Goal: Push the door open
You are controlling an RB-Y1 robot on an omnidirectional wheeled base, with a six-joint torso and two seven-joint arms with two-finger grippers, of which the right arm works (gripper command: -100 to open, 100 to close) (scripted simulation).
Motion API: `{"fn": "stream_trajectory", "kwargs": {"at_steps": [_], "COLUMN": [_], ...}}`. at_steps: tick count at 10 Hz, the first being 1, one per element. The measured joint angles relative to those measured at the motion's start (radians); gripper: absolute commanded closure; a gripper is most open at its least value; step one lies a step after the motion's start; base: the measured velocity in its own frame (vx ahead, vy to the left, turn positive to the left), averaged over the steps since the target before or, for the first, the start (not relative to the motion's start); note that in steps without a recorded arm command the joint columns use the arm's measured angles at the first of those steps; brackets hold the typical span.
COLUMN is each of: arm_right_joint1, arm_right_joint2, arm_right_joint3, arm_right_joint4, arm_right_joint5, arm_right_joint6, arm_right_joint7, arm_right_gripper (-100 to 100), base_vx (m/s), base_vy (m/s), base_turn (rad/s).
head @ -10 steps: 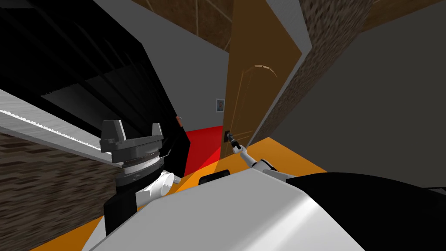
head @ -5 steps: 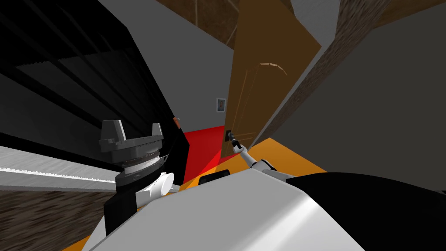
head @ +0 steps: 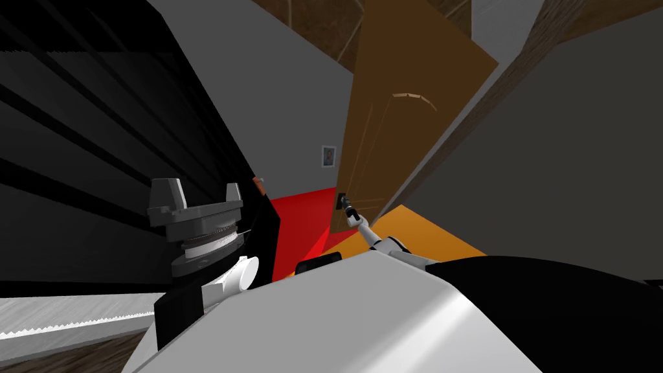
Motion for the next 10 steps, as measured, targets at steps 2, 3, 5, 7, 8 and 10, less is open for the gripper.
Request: {"fn": "stream_trajectory", "kwargs": {"at_steps": [2,3,5,7,8,10], "arm_right_joint1": [-0.003,-0.015,-0.023,-0.023,-0.014,-0.025], "arm_right_joint2": [0.002,0.003,0.005,0.008,0.005,0.008], "arm_right_joint3": [-0.024,-0.036,-0.059,-0.087,-0.1,-0.129], "arm_right_joint4": [0.018,0.038,0.055,0.065,0.055,0.082], "arm_right_joint5": [-0.003,-0.004,-0.007,-0.01,-0.012,-0.015], "arm_right_joint6": [-0.004,-0.008,-0.012,-0.009,-0.007,-0.015], "arm_right_joint7": [0.011,0.017,0.028,0.042,0.047,0.063], "arm_right_gripper": [100,100,100,100,100,100], "base_vx": [0.153,0.127,0.163,0.18,0.186,0.191], "base_vy": [0.1,0.093,0.103,0.124,0.134,0.107], "base_turn": [-0.07,-0.061,-0.07,-0.069,-0.105,-0.069]}}
